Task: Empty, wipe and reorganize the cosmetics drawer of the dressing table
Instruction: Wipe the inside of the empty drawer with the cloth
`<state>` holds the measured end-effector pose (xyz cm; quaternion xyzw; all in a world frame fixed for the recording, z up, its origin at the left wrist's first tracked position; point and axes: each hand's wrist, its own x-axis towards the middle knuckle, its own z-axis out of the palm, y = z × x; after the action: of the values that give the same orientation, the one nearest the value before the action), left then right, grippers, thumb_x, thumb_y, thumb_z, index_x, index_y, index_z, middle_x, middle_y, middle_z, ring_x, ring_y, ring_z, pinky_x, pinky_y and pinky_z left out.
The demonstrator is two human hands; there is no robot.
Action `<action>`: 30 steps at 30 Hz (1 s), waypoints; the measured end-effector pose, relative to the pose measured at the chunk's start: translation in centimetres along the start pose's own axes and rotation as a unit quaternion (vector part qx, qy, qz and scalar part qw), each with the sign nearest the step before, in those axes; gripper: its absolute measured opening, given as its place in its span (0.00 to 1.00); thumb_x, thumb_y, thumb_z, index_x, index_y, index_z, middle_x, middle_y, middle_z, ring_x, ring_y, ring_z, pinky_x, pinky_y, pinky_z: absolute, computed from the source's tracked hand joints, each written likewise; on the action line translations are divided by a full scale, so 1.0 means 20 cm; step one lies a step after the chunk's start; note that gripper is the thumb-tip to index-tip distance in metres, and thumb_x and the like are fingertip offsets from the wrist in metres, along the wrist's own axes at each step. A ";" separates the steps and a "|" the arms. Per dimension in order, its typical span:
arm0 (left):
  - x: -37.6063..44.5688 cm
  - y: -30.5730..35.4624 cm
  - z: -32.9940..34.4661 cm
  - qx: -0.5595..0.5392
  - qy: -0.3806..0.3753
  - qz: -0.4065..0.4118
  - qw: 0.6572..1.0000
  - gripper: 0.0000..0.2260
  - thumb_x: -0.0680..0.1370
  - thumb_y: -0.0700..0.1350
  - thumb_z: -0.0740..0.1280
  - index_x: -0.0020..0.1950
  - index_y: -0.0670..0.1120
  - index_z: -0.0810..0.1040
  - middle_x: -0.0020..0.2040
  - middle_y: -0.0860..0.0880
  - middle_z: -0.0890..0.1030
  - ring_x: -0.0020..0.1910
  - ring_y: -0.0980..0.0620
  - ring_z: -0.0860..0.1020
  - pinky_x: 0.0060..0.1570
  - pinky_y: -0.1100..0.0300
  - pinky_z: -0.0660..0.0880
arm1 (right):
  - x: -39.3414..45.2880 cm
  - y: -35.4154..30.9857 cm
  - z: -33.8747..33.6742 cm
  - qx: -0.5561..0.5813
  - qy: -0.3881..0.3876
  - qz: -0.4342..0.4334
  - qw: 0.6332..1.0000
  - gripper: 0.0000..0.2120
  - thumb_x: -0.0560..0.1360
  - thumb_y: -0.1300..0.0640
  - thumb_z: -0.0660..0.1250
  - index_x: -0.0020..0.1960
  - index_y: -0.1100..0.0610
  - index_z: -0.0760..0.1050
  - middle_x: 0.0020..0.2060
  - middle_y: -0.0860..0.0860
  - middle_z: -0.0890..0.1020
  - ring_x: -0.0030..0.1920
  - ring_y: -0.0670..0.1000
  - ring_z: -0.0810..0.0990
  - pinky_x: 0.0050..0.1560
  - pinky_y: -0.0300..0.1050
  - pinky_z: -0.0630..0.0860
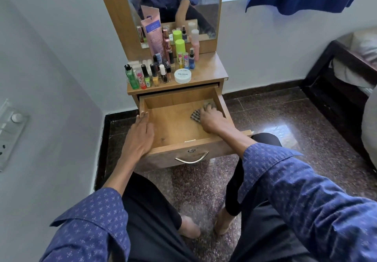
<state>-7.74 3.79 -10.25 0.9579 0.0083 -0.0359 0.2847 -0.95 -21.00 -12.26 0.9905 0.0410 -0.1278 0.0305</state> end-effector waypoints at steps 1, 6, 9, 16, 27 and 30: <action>0.00 0.00 0.00 0.001 -0.002 -0.002 1.000 0.24 0.88 0.49 0.49 0.85 0.44 0.58 0.85 0.47 0.56 0.84 0.46 0.56 0.82 0.47 0.53 | 0.00 -0.02 -0.02 -0.006 -0.012 0.014 1.000 0.21 0.82 0.61 0.61 0.74 0.64 0.69 0.69 0.63 0.74 0.66 0.60 0.78 0.61 0.53 0.80; 0.00 0.00 0.00 0.017 -0.008 -0.004 1.000 0.25 0.88 0.49 0.48 0.85 0.44 0.56 0.85 0.46 0.54 0.84 0.46 0.54 0.81 0.47 0.51 | -0.02 -0.08 0.07 -0.012 -0.080 0.062 0.995 0.17 0.82 0.60 0.59 0.67 0.64 0.78 0.61 0.60 0.82 0.58 0.58 0.84 0.55 0.48 0.82; 0.00 0.00 0.01 0.026 -0.016 -0.003 1.000 0.25 0.88 0.50 0.47 0.85 0.44 0.55 0.86 0.46 0.52 0.84 0.46 0.53 0.81 0.47 0.51 | 0.01 -0.08 0.08 0.050 -0.061 0.124 0.989 0.22 0.80 0.59 0.62 0.71 0.67 0.73 0.63 0.66 0.78 0.59 0.63 0.81 0.56 0.56 0.83; 0.00 0.01 0.00 0.049 -0.019 0.015 0.998 0.25 0.88 0.48 0.48 0.85 0.41 0.55 0.86 0.43 0.52 0.84 0.45 0.53 0.80 0.46 0.54 | 0.10 -0.06 0.01 0.094 0.048 0.066 0.992 0.25 0.78 0.64 0.63 0.74 0.68 0.65 0.73 0.70 0.66 0.74 0.68 0.64 0.71 0.59 0.71; -0.02 0.03 -0.01 0.051 -0.015 0.018 0.998 0.25 0.88 0.48 0.49 0.85 0.41 0.57 0.85 0.43 0.54 0.84 0.44 0.54 0.80 0.45 0.56 | 0.00 -0.47 -0.09 0.105 -0.055 -0.214 0.970 0.18 0.81 0.62 0.66 0.70 0.61 0.76 0.66 0.58 0.81 0.65 0.58 0.80 0.62 0.46 0.75; -0.02 0.03 -0.01 0.054 -0.017 0.017 0.998 0.25 0.88 0.47 0.49 0.85 0.41 0.57 0.85 0.44 0.54 0.84 0.44 0.53 0.80 0.45 0.56 | -0.01 -0.52 -0.06 0.111 -0.121 -0.281 0.946 0.13 0.80 0.62 0.67 0.64 0.62 0.77 0.58 0.55 0.83 0.57 0.57 0.81 0.52 0.44 0.74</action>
<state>-8.00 3.50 -9.75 0.9711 -0.0149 -0.0478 0.2336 -1.82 -10.68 -11.53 0.9131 0.2991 -0.2535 -0.1124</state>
